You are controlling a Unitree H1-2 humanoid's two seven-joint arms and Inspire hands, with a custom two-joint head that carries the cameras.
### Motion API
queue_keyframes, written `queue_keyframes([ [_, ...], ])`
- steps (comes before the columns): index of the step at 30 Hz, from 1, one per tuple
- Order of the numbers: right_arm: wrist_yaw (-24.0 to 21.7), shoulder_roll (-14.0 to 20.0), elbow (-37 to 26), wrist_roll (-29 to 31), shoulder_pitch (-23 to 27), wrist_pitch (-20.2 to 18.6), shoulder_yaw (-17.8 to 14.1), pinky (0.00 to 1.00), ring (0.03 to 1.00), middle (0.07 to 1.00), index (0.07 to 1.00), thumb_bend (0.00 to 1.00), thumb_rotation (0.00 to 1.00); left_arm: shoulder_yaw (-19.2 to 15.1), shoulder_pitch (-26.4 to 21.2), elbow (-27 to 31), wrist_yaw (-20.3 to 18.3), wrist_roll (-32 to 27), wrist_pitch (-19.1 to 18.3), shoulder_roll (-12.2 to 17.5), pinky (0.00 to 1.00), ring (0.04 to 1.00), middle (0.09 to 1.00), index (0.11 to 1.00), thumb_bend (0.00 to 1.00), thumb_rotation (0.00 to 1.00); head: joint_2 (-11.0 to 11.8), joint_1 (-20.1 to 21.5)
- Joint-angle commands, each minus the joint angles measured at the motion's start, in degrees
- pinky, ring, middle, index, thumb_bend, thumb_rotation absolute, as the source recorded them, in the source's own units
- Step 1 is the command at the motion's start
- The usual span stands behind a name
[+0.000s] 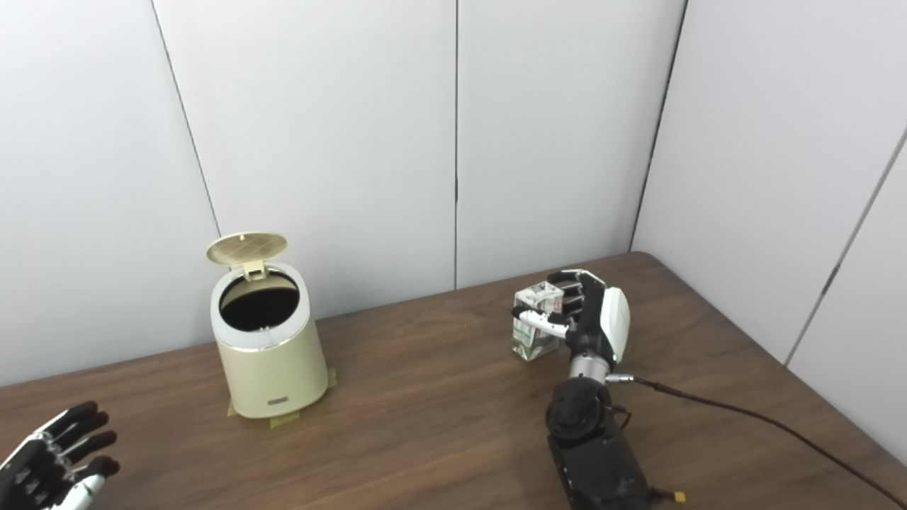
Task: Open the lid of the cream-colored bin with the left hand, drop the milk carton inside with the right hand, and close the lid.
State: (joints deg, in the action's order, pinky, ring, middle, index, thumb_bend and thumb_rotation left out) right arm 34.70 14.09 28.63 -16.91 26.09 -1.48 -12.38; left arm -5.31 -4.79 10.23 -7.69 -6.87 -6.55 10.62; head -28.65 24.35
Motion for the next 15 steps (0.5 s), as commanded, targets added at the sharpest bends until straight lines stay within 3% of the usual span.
queue_keyframes([
  [1,1.10,0.70,-1.30,0.12,2.71,3.26,-0.14,0.28,0.336,0.435,0.523,0.52,0.00,-0.11,-1.46,1.74,-0.36,-0.60,0.72,0.74,0.64,0.779,0.818,0.804,0.39,0.00,-0.02,0.06],
  [9,0.47,0.44,-2.75,0.80,1.94,2.59,-0.32,0.29,0.347,0.440,0.518,0.53,0.00,0.04,-1.70,0.64,-0.93,-0.47,1.85,0.88,0.63,0.762,0.800,0.783,0.40,0.00,-0.08,-0.27],
  [15,-3.56,0.27,-6.78,3.67,1.44,4.03,0.16,0.31,0.361,0.442,0.520,0.53,0.00,0.04,-1.73,0.21,-1.56,-0.53,2.15,0.67,0.63,0.757,0.792,0.779,0.41,0.00,0.23,-1.89],
])
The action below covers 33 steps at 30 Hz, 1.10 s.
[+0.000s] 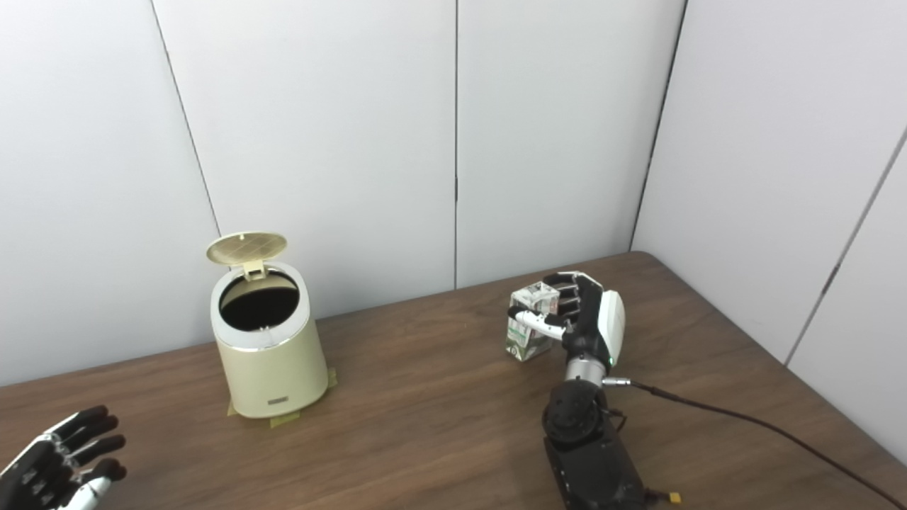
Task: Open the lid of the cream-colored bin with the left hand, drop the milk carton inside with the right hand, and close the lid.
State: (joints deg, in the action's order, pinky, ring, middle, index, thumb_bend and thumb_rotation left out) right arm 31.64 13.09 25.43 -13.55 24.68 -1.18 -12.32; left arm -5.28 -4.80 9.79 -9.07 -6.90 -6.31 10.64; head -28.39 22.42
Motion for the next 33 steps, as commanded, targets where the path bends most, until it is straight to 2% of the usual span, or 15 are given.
queue_keyframes([
  [1,-1.28,1.19,-5.29,-0.17,2.92,3.68,0.86,0.32,0.364,0.443,0.519,0.53,0.00,0.12,-1.71,0.54,-0.20,-0.21,2.08,0.67,0.63,0.757,0.792,0.780,0.41,0.00,0.00,-0.44],
  [5,-3.41,0.47,-10.84,-0.95,3.27,2.15,2.65,0.31,0.359,0.435,0.525,0.52,0.00,0.63,-1.64,0.18,0.13,1.31,2.78,0.55,0.63,0.758,0.795,0.786,0.39,0.00,0.16,-1.57],
  [14,-7.75,-3.12,-21.34,-3.28,6.60,-2.80,6.90,0.28,0.343,0.432,0.526,0.52,0.00,1.80,-1.59,-2.56,1.31,4.78,6.23,-0.61,0.57,0.705,0.759,0.764,0.48,0.01,0.71,-6.37],
  [20,-11.13,-6.03,-22.64,-1.85,9.13,-3.31,8.37,0.28,0.327,0.431,0.522,0.52,0.00,2.69,-1.43,-4.49,1.96,6.32,8.92,-1.85,0.54,0.685,0.745,0.753,0.54,0.12,1.06,-10.36],
  [24,-12.37,-8.42,-24.11,-3.30,10.46,-4.36,10.19,0.28,0.337,0.443,0.515,0.52,0.00,3.24,-1.27,-5.25,2.81,6.63,9.31,-2.88,0.53,0.684,0.746,0.750,0.59,0.19,1.23,-12.96],
  [27,-12.99,-10.13,-24.63,-3.47,11.44,-4.56,11.31,0.27,0.330,0.437,0.520,0.52,0.00,3.68,-1.19,-5.80,3.16,7.14,10.12,-3.79,0.53,0.676,0.736,0.745,0.61,0.21,1.29,-15.64],
  [33,-14.30,-13.17,-25.22,-4.37,13.20,-8.16,12.83,0.26,0.309,0.425,0.524,0.52,0.00,4.35,-1.09,-6.85,3.72,7.72,11.49,-5.33,0.53,0.678,0.736,0.747,0.63,0.23,1.20,-18.56],
])
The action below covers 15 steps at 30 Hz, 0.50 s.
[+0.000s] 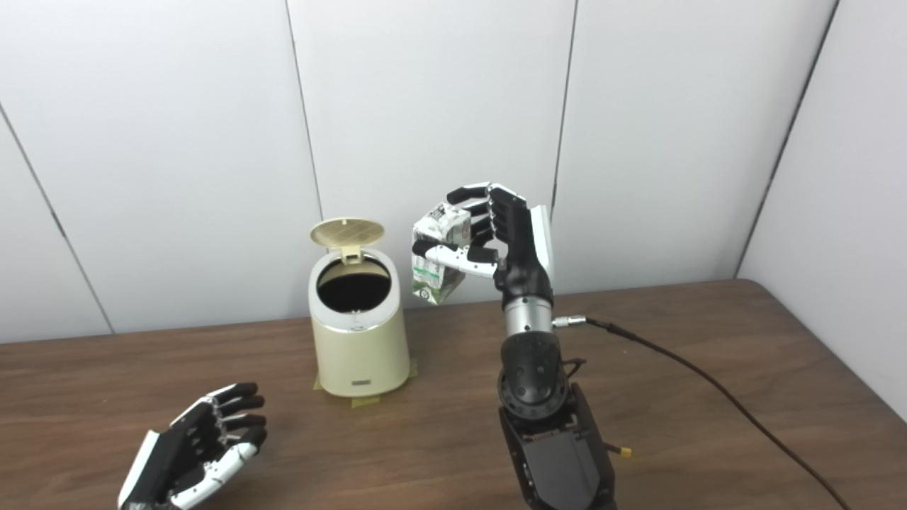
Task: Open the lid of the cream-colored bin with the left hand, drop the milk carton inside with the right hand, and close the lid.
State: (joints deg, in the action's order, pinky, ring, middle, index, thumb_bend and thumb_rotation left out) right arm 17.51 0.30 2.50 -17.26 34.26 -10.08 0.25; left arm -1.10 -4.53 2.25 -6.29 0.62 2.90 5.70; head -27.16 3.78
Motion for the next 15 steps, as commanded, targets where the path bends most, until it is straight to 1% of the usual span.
queue_keyframes([
  [1,-0.12,-1.00,-1.77,-0.80,4.06,0.75,0.65,0.26,0.309,0.425,0.524,0.52,0.00,0.32,-1.33,0.54,0.98,0.24,2.51,-0.65,0.53,0.679,0.736,0.748,0.62,0.22,-0.02,-0.44],
  [4,-0.11,-2.20,-0.03,-1.04,5.23,1.15,1.50,0.26,0.311,0.425,0.528,0.52,0.00,0.65,-1.31,0.17,1.26,0.61,2.95,-1.08,0.53,0.676,0.738,0.745,0.62,0.23,-0.04,-1.00],
  [7,-0.05,-3.30,2.22,-0.60,6.51,2.38,2.05,0.26,0.318,0.427,0.529,0.52,0.00,0.90,-1.27,0.03,1.60,0.53,3.08,-1.45,0.54,0.676,0.734,0.741,0.63,0.23,0.00,-1.61],
  [10,0.04,-3.93,5.22,-0.67,7.97,4.21,2.77,0.27,0.321,0.426,0.528,0.52,0.00,1.21,-1.10,0.79,2.36,1.31,2.24,-1.96,0.54,0.675,0.734,0.745,0.64,0.23,-0.13,-2.23],
  [15,0.32,-4.63,9.76,-0.66,10.13,5.77,3.50,0.26,0.315,0.426,0.527,0.52,0.00,1.70,-0.87,1.75,3.18,2.62,1.40,-2.62,0.54,0.677,0.734,0.746,0.65,0.27,-0.38,-3.29],
])
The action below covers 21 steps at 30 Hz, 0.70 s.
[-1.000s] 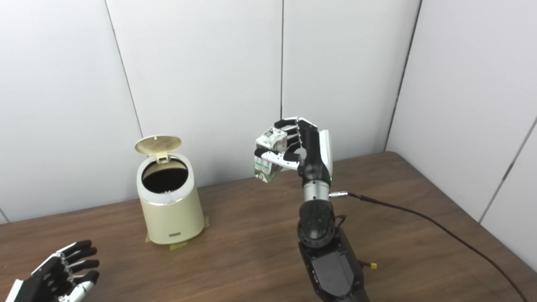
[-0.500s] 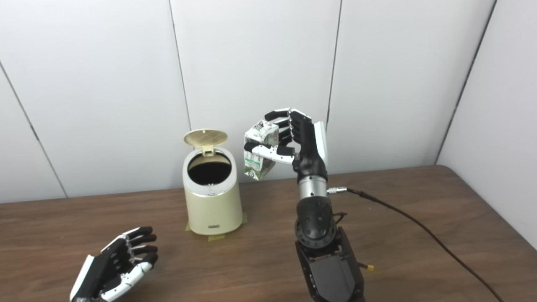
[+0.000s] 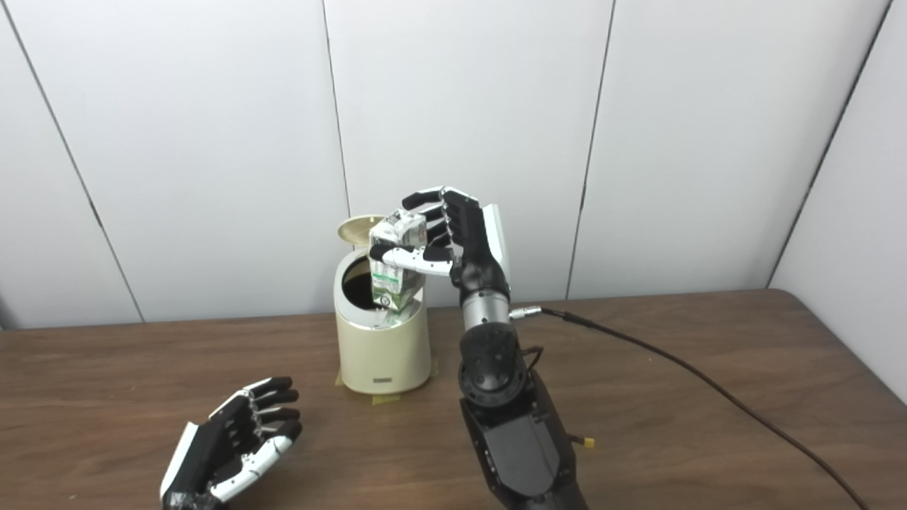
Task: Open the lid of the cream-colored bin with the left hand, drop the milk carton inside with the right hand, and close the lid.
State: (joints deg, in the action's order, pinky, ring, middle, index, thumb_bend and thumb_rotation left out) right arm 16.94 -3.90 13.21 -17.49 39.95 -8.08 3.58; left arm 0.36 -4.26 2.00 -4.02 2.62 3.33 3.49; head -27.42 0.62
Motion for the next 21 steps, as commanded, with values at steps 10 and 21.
queue_keyframes([
  [10,1.04,-0.93,4.46,-0.63,5.84,6.60,1.23,0.26,0.309,0.423,0.525,0.52,0.00,1.11,-1.16,2.75,1.39,1.19,0.15,-1.44,0.55,0.681,0.737,0.745,0.66,0.27,-0.72,-1.87],
  [21,0.30,0.13,11.06,-0.61,7.53,12.04,2.90,0.25,0.308,0.426,0.529,0.52,0.00,1.72,-0.88,3.78,1.45,1.55,-0.32,-2.21,0.55,0.679,0.739,0.747,0.66,0.27,-1.46,-2.97],
])
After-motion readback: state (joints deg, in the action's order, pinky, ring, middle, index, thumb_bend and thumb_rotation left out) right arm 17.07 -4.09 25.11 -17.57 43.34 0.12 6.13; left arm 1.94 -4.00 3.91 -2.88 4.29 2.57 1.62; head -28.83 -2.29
